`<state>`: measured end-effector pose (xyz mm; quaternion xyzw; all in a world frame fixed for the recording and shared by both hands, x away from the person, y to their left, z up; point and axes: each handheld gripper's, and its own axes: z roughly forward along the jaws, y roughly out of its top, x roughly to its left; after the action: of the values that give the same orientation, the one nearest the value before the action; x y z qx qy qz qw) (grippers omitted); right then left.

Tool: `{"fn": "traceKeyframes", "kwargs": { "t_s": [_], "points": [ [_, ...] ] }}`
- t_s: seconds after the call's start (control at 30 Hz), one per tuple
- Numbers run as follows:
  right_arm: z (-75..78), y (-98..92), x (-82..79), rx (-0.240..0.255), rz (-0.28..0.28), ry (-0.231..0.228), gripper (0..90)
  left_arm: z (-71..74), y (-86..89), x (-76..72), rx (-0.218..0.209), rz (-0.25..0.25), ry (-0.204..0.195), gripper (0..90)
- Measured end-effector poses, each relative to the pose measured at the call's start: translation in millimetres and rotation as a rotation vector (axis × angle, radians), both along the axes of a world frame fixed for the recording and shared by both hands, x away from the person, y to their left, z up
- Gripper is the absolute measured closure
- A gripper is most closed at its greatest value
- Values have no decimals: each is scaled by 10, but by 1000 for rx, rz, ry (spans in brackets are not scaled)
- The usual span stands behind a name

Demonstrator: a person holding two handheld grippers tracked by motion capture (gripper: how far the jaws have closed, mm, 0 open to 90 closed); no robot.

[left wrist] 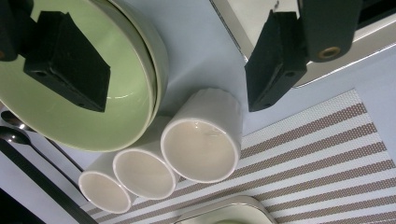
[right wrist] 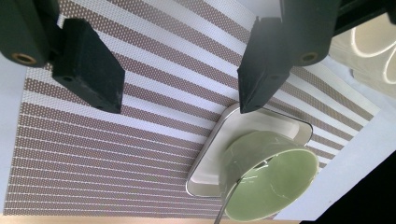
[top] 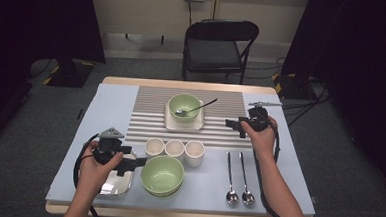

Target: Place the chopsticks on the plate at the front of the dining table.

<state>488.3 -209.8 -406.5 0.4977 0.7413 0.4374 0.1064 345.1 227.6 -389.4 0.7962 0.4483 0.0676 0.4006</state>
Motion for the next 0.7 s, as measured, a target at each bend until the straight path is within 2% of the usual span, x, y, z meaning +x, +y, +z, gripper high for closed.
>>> {"fn": "traceKeyframes", "kwargs": {
  "t_s": [0.27, 0.7],
  "points": [
    [-9, -84, -46, -2, -6, -5, 310, -22, -5, 5, -8, 6, 8, 219],
    [-82, -207, -114, -1, -20, 6, 308, -30, -21, 14, 4, -1, 9, 218]
  ]
}}
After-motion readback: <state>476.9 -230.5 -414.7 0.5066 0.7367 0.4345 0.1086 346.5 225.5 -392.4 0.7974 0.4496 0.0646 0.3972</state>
